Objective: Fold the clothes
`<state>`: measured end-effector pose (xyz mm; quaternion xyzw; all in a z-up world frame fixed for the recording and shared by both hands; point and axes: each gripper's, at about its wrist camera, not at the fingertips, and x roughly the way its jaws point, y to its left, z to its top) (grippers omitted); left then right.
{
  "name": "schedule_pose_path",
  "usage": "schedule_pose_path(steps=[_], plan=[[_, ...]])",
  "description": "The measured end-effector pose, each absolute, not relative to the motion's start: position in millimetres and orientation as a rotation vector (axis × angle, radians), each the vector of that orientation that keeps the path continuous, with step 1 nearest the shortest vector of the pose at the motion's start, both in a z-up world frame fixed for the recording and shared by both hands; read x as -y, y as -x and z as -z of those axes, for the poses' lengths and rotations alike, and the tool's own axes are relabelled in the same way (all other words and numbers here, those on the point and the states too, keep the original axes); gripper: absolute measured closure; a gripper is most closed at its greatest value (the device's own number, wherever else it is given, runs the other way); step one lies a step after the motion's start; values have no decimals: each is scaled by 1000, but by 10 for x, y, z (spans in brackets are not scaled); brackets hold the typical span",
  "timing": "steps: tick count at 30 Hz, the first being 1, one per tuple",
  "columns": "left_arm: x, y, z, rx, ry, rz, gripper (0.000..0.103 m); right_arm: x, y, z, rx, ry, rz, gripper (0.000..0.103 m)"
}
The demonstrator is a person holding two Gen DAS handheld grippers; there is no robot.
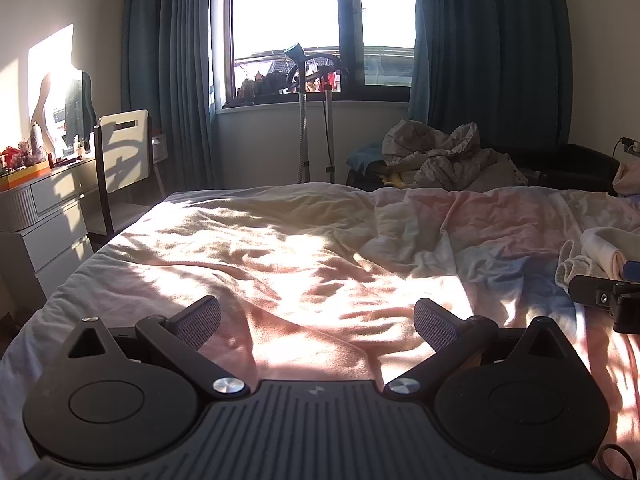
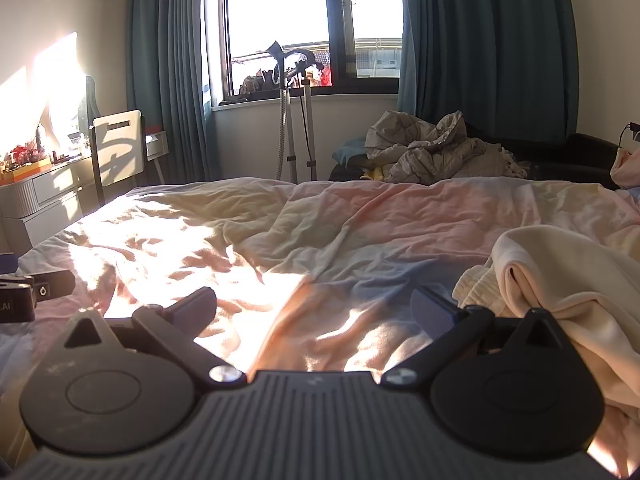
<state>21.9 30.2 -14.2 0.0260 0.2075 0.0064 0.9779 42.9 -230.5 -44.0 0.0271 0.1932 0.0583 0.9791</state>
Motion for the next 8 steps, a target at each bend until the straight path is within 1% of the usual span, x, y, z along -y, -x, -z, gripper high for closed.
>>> schedule_pose_path(steps=[8], plan=[[-310,-212,138,-420,-52,-13,0,2289,-424,437,-388,-56,-116,0]])
